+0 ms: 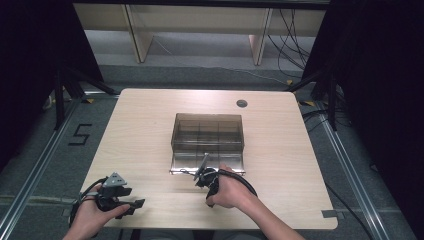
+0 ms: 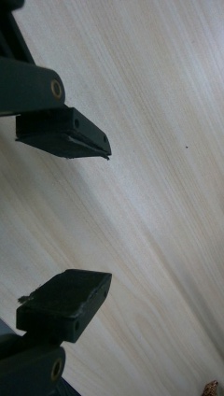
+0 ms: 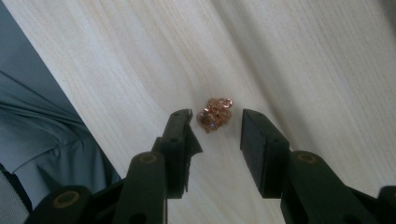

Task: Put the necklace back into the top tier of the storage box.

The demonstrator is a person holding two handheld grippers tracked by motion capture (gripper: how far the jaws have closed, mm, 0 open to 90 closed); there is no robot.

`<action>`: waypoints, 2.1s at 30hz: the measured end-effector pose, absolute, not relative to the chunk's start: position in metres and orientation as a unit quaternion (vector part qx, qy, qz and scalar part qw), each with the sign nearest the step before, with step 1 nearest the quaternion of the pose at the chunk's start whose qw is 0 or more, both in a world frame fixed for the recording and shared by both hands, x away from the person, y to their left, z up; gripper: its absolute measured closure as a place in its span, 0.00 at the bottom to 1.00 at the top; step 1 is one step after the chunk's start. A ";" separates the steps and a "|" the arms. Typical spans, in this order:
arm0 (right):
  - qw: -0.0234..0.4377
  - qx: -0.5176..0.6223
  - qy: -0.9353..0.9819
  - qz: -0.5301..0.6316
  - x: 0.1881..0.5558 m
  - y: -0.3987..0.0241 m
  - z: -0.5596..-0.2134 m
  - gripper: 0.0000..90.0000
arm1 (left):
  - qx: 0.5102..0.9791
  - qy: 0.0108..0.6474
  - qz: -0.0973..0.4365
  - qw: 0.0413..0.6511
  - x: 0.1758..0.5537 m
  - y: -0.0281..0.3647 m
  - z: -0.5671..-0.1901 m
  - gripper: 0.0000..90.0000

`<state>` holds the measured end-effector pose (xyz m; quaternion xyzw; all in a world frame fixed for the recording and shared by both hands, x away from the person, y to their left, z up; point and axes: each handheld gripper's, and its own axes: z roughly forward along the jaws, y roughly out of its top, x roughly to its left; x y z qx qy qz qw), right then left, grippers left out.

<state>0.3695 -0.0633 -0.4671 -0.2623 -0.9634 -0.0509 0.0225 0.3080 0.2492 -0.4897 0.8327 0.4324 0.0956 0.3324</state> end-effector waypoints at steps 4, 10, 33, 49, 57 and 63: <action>0.027 -0.264 -0.963 -0.047 0.368 -0.060 -0.469 0.71 | 0.834 0.430 0.103 0.331 0.309 0.250 -0.490 0.36; 0.035 -0.270 -0.961 -0.039 0.369 -0.057 -0.471 0.72 | 0.834 0.430 0.103 0.331 0.309 0.249 -0.490 0.36; 0.032 -0.265 -0.963 -0.030 0.369 -0.050 -0.478 0.78 | 0.832 0.432 0.097 0.333 0.308 0.249 -0.490 0.36; 0.025 -0.306 -0.952 -0.001 0.366 -0.044 -0.475 0.95 | 0.832 0.433 0.098 0.332 0.308 0.249 -0.490 0.36; 0.040 -0.301 -0.953 -0.005 0.369 -0.045 -0.472 0.95 | 0.832 0.433 0.097 0.333 0.308 0.249 -0.490 0.36; 0.053 -0.307 -0.950 -0.017 0.368 -0.049 -0.464 0.95 | 0.832 0.432 0.098 0.333 0.308 0.249 -0.490 0.36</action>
